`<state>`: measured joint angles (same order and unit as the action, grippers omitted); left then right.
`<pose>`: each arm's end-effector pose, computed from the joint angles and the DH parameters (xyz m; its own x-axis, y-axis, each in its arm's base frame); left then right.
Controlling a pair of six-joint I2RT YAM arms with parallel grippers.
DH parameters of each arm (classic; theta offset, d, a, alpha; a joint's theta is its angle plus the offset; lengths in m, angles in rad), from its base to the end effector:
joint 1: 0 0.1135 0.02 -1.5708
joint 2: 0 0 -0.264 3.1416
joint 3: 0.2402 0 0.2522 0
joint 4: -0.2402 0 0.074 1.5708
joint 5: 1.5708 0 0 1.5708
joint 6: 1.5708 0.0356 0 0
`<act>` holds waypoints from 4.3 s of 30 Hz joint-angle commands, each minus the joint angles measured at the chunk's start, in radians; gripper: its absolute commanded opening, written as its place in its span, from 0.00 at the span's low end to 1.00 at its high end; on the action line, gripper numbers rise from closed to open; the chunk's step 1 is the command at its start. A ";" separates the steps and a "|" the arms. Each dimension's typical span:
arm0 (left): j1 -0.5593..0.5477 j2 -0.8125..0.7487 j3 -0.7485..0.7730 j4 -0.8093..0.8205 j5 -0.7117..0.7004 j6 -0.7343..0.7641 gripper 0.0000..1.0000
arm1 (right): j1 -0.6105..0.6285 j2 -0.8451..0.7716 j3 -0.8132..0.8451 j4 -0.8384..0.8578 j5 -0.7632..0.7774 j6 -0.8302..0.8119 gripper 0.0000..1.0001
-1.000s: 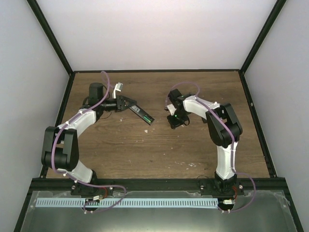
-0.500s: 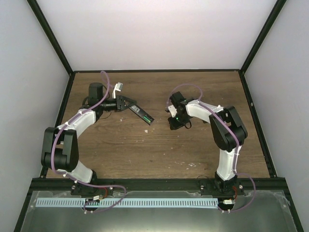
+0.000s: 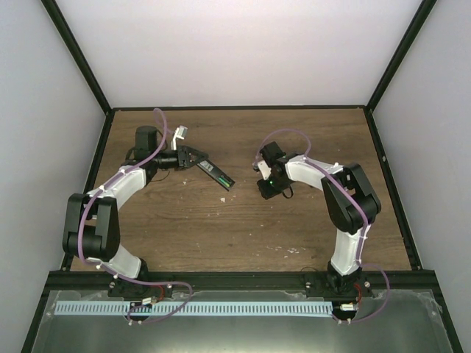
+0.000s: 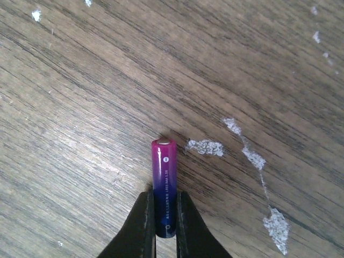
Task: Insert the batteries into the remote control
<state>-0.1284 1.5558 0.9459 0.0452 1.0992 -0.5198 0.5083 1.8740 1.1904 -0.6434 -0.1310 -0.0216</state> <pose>0.3206 -0.0734 0.2381 -0.8603 -0.1165 -0.4964 0.4346 0.3415 -0.8334 0.3061 0.1759 0.1512 -0.8365 -0.4906 -0.2441 -0.5282 0.8404 0.1215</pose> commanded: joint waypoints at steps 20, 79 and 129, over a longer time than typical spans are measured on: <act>-0.102 0.080 -0.101 0.103 0.035 0.002 0.00 | 0.114 -0.210 0.188 -0.383 -0.255 0.074 0.01; -0.174 0.126 -0.203 0.470 0.050 -0.314 0.00 | 0.205 -0.148 0.283 -0.477 -0.284 0.034 0.01; -0.174 0.140 -0.144 0.406 0.139 -0.272 0.00 | 0.205 -0.184 0.391 -0.390 -0.233 0.044 0.25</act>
<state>-0.2974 1.6836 0.7780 0.4316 1.1999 -0.7971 0.7094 1.7527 1.5131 -1.0828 -0.3458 0.0193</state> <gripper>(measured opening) 0.157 0.215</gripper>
